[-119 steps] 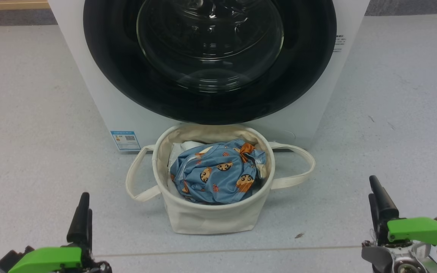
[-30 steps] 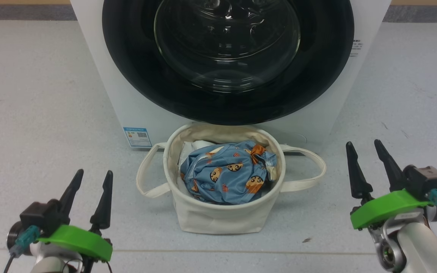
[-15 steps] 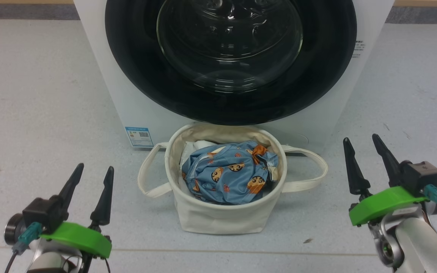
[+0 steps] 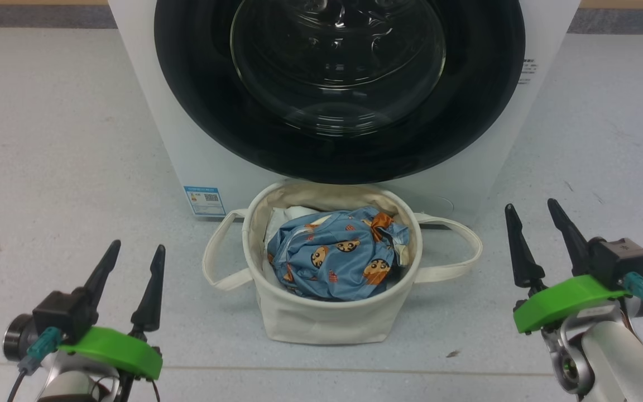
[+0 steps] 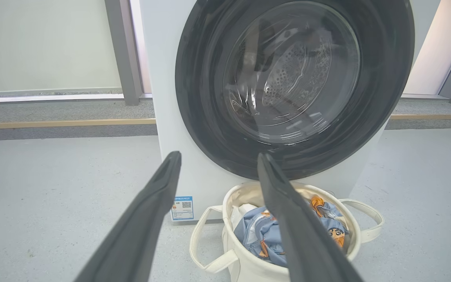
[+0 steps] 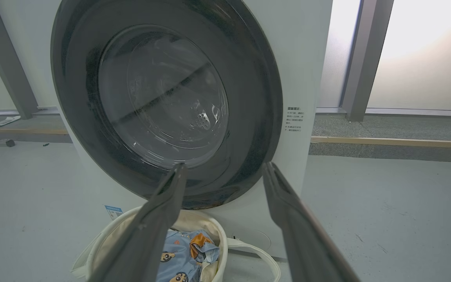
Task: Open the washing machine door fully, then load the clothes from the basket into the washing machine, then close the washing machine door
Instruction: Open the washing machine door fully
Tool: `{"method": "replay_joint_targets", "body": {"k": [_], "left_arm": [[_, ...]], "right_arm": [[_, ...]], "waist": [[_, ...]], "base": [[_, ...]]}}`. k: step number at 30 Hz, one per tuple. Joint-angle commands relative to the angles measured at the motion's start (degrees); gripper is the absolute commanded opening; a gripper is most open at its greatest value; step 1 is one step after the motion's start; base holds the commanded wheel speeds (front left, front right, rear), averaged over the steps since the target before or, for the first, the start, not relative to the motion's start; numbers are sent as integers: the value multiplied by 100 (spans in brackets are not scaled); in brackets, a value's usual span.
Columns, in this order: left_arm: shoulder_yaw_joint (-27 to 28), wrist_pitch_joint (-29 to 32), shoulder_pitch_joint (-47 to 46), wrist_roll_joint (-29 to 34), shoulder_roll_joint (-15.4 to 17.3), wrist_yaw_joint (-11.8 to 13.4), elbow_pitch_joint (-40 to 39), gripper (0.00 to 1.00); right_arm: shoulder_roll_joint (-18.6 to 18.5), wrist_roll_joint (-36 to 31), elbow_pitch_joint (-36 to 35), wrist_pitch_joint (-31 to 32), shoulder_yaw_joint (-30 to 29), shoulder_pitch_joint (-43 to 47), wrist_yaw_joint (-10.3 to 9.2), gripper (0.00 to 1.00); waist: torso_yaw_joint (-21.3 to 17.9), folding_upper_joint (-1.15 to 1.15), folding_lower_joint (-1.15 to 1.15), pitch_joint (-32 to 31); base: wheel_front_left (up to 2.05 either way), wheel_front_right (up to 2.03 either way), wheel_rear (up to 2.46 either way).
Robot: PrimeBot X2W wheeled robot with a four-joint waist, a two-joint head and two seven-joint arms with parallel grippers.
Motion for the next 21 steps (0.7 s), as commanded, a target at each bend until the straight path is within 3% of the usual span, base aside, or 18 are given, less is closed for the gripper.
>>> {"method": "replay_joint_targets", "body": {"k": [1, 9, 21], "left_arm": [[281, -70, -301, 89, 143, 44, -169, 100], [308, -70, -294, 130, 118, 16, -138, 100], [237, -70, -300, 205, 70, -89, -12, 100]], "right_arm": [[-11, 27, -137, -72, 67, -188, 0, 100], [-22, 60, -125, -72, 75, -197, 0, 100], [-50, 166, -98, -72, 140, -188, 0, 100]], "waist": [[-3, 0, 0, -1], [-6, 0, 0, 1], [-26, 0, 0, -32]], "base": [[52, 23, -75], [87, 59, -146], [134, 108, -242]]}}
